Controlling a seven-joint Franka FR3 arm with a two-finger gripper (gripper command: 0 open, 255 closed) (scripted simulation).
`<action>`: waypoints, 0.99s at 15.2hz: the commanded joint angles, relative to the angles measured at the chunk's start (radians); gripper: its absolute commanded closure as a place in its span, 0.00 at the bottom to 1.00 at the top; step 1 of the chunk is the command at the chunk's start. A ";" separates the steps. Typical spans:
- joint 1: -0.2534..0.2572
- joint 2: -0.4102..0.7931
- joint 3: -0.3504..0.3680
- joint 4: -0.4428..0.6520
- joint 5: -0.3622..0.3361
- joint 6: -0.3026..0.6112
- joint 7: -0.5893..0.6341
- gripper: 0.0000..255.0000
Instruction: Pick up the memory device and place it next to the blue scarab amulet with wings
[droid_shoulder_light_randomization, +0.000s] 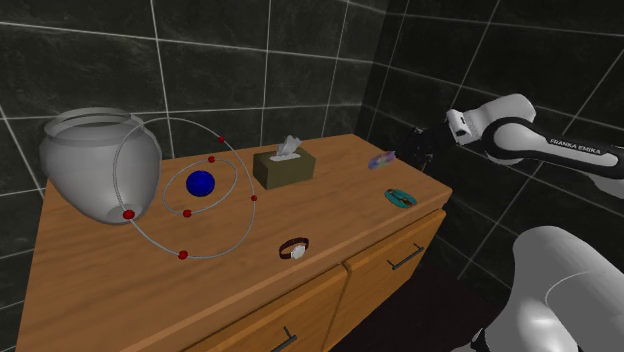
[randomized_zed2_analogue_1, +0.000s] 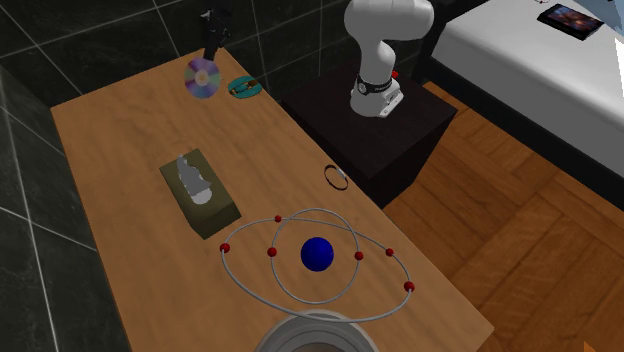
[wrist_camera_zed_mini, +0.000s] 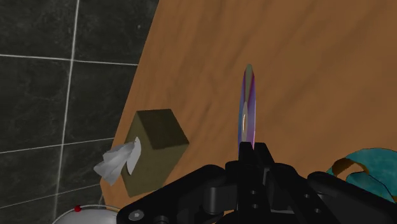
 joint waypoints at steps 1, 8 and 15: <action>0.028 -0.013 -0.022 0.074 0.016 -0.041 -0.050 1.00; 0.086 -0.036 -0.101 0.186 0.014 -0.070 -0.136 1.00; 0.095 -0.046 -0.181 0.162 -0.033 -0.012 -0.155 1.00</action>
